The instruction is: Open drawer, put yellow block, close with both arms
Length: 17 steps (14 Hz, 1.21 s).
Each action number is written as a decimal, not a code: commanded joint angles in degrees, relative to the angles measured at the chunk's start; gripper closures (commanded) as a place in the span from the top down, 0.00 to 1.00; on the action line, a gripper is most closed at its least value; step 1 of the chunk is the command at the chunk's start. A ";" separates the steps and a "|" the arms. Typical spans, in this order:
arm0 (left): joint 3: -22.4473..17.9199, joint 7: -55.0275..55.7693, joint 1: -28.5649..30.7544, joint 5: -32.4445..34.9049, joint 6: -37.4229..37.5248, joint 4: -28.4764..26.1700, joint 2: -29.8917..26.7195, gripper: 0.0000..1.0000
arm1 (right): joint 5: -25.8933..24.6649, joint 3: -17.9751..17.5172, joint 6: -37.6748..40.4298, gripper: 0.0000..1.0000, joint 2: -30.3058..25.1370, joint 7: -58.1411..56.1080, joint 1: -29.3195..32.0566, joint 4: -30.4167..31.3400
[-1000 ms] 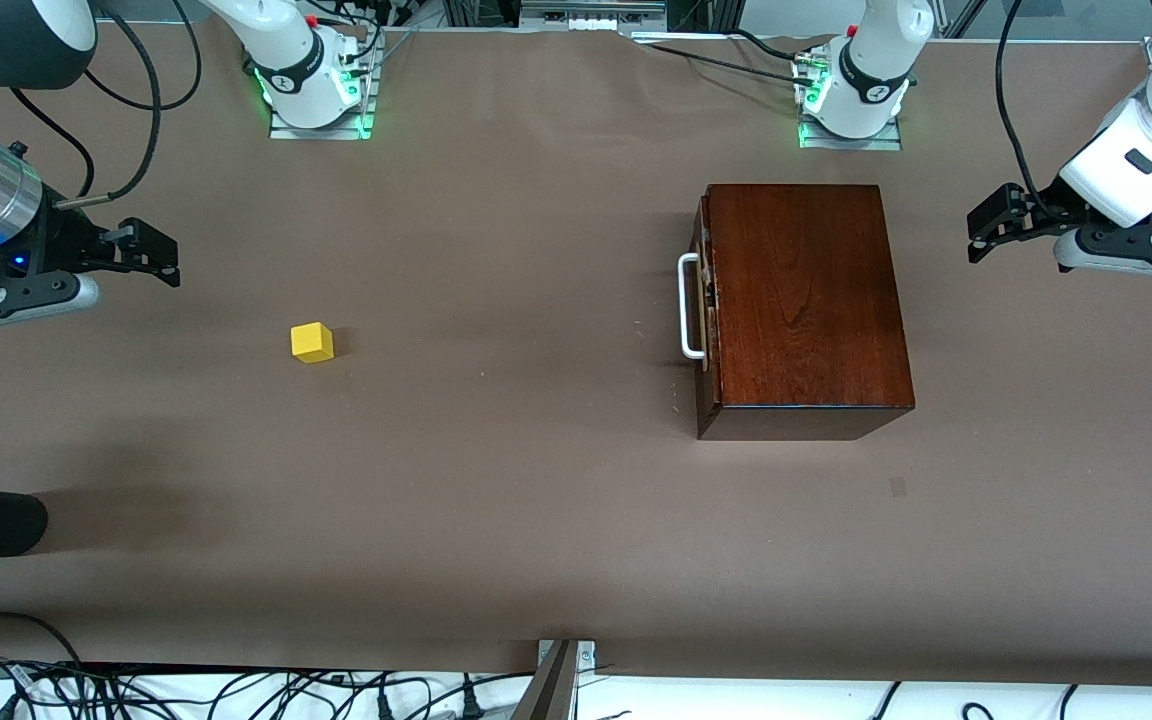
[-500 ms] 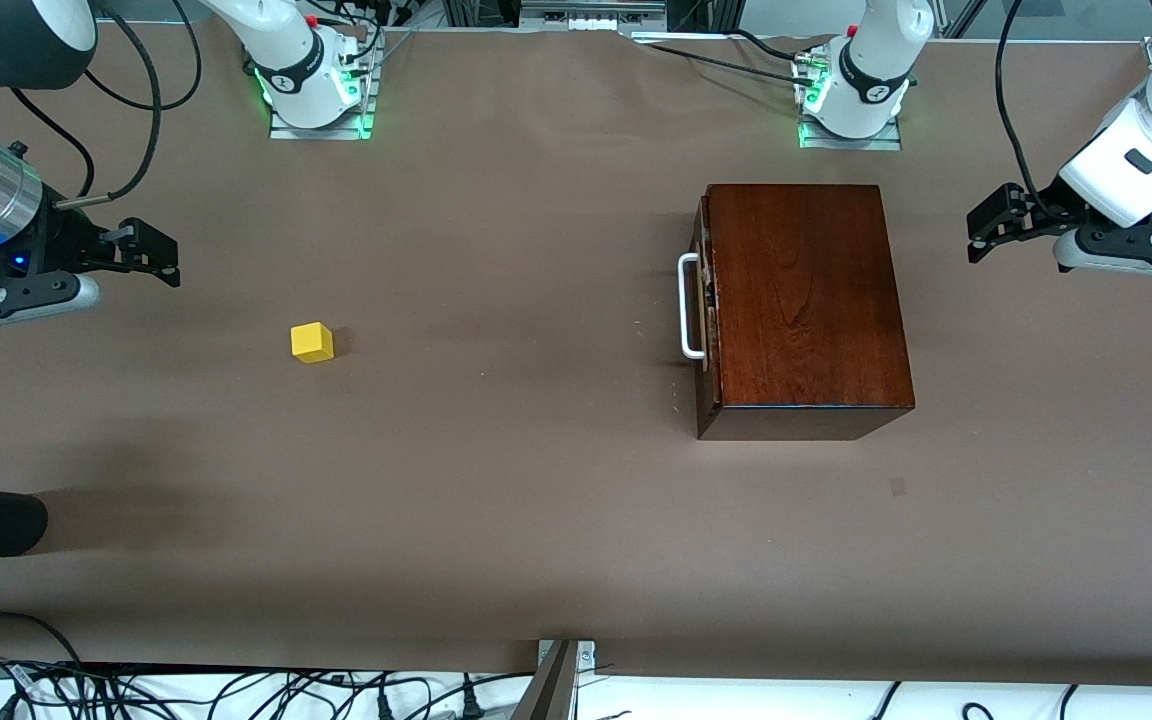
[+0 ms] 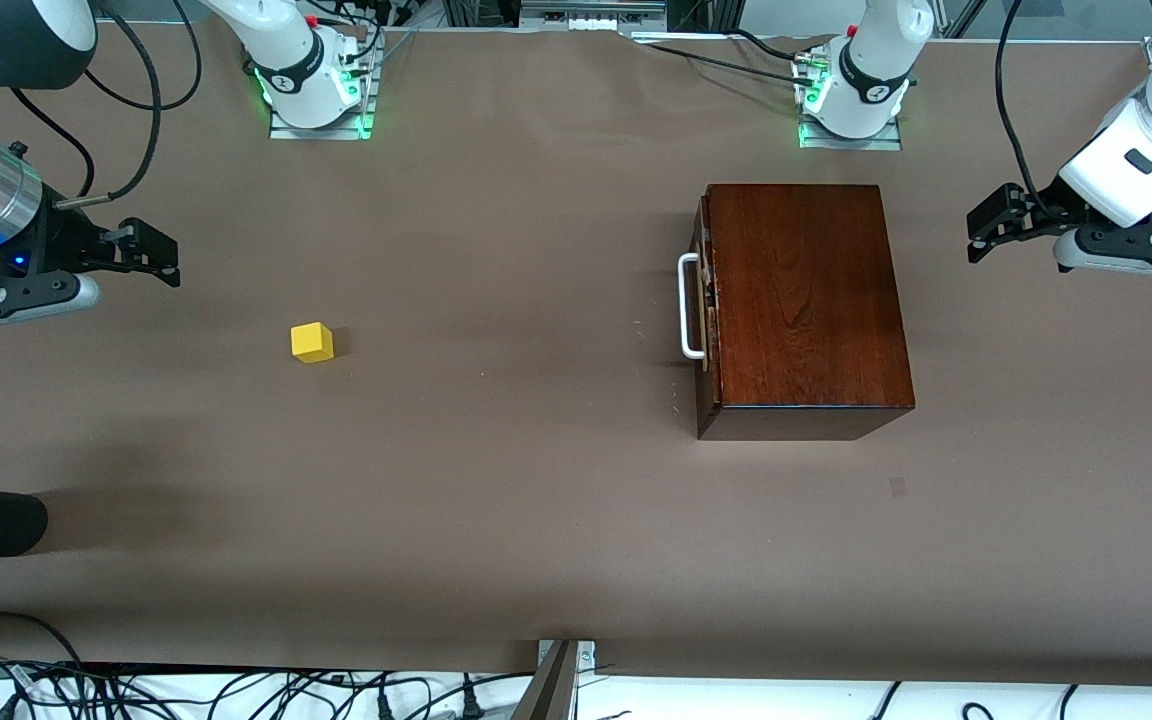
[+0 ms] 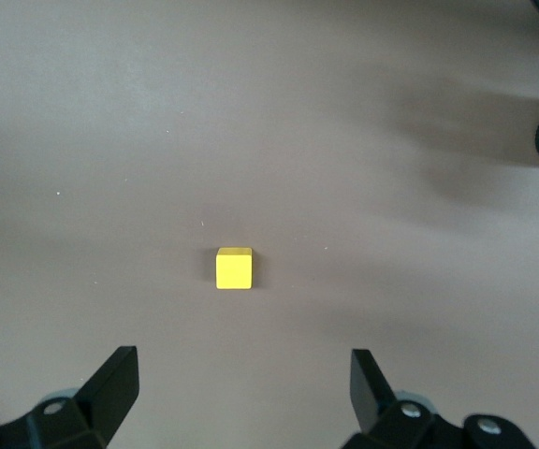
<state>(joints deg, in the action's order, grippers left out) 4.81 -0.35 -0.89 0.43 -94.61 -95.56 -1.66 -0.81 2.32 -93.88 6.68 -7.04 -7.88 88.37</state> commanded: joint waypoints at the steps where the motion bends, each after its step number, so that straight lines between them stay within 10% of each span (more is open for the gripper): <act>1: -0.15 0.08 -0.34 -0.70 1.45 2.48 1.22 1.00 | -0.07 -0.21 0.46 1.00 0.62 -0.25 0.33 -1.45; 17: 3.44 -0.26 -1.31 -1.14 7.24 2.40 2.44 1.00 | -0.51 -0.21 -0.68 1.00 0.79 -0.60 0.41 -1.45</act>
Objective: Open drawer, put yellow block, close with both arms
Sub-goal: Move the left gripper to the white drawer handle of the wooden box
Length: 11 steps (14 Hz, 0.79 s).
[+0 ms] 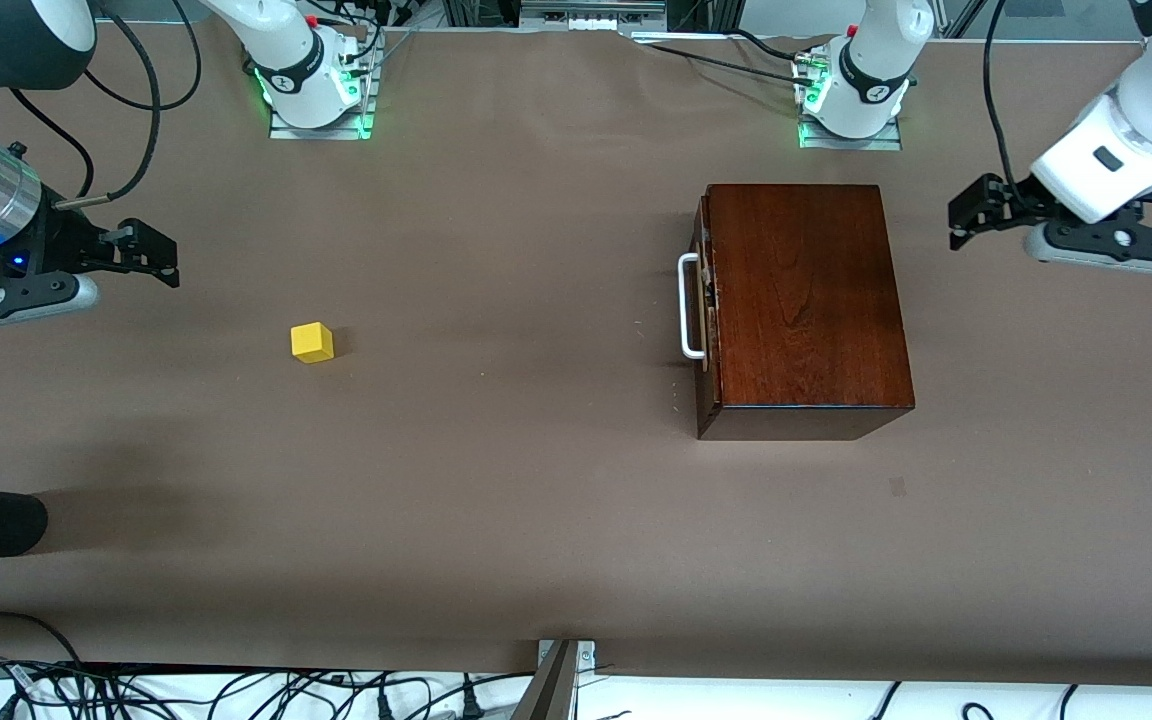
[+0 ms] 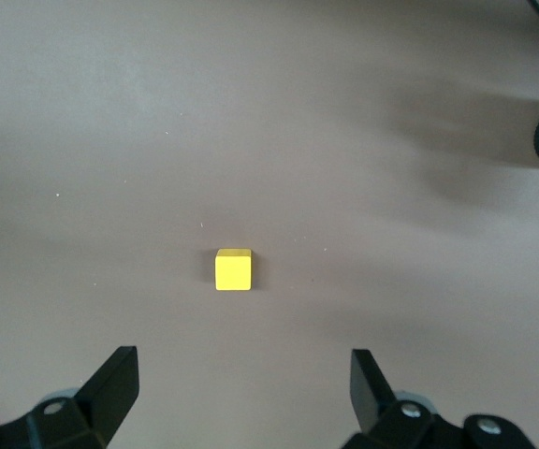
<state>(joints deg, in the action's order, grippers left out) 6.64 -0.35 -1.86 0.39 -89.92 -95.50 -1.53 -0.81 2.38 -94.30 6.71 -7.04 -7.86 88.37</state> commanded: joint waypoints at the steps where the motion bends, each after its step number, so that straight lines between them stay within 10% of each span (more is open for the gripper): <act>1: 3.62 0.34 -0.34 -0.92 2.64 2.43 3.71 1.00 | -0.51 -0.27 -0.53 1.00 0.76 -0.78 0.48 -1.45; 7: 15.32 17.80 -1.48 -0.39 -3.32 2.52 12.06 1.00 | -1.91 -0.18 -0.54 1.00 1.55 -1.22 0.92 -1.45; 11: 15.86 29.33 -10.08 -0.22 -9.91 6.99 21.89 1.00 | -2.09 -0.18 -0.62 1.00 1.55 -1.22 0.92 -1.54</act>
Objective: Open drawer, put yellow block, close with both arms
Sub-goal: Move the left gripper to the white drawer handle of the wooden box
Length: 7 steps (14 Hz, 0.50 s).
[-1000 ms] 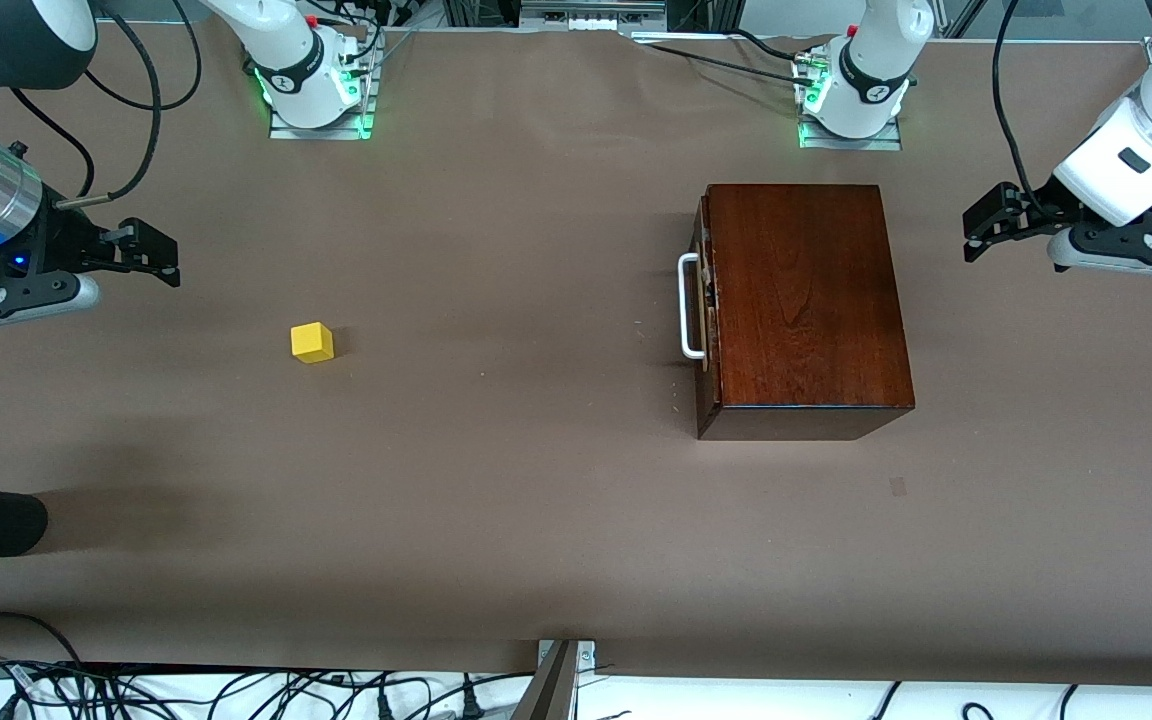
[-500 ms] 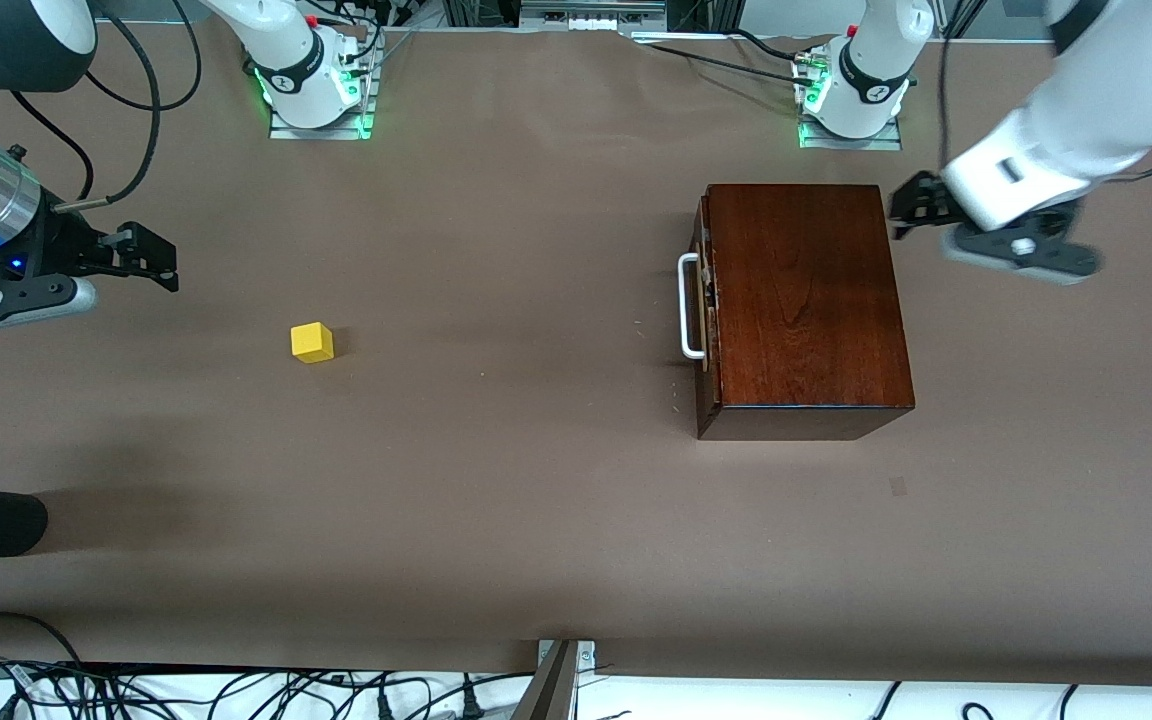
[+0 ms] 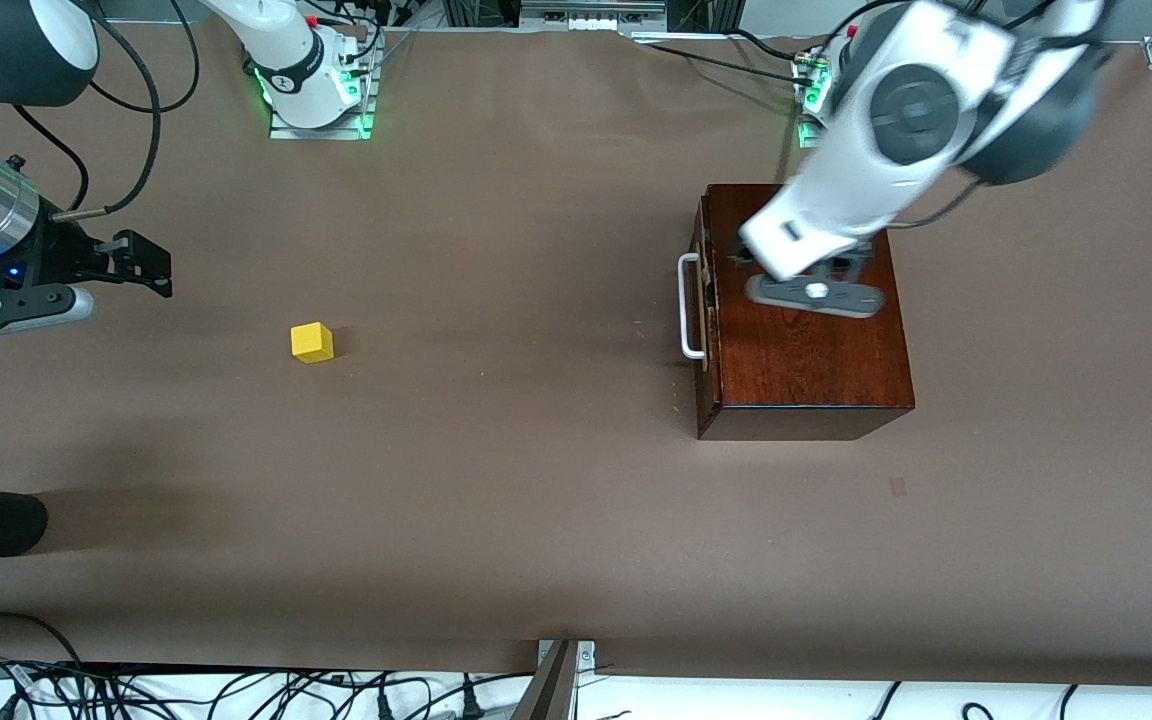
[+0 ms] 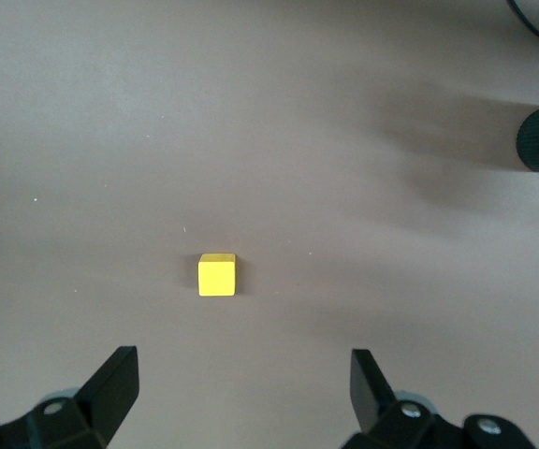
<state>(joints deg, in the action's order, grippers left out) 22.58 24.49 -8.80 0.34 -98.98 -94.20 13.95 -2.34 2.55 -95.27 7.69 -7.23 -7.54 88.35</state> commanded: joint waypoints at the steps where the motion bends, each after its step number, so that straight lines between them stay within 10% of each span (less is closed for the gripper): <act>1: -0.08 6.86 -4.71 -0.08 -2.61 6.05 8.00 1.00 | -0.56 -0.35 0.35 1.00 0.57 -0.94 0.60 -1.43; 7: -0.26 9.17 -9.02 5.70 -5.09 4.38 11.70 1.00 | -0.64 -0.35 0.26 1.00 0.66 -1.03 0.60 -1.51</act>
<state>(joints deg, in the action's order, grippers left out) 22.57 32.56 -15.19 2.26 -104.48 -90.92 24.20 -2.43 2.56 -95.37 7.75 -7.31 -7.52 88.32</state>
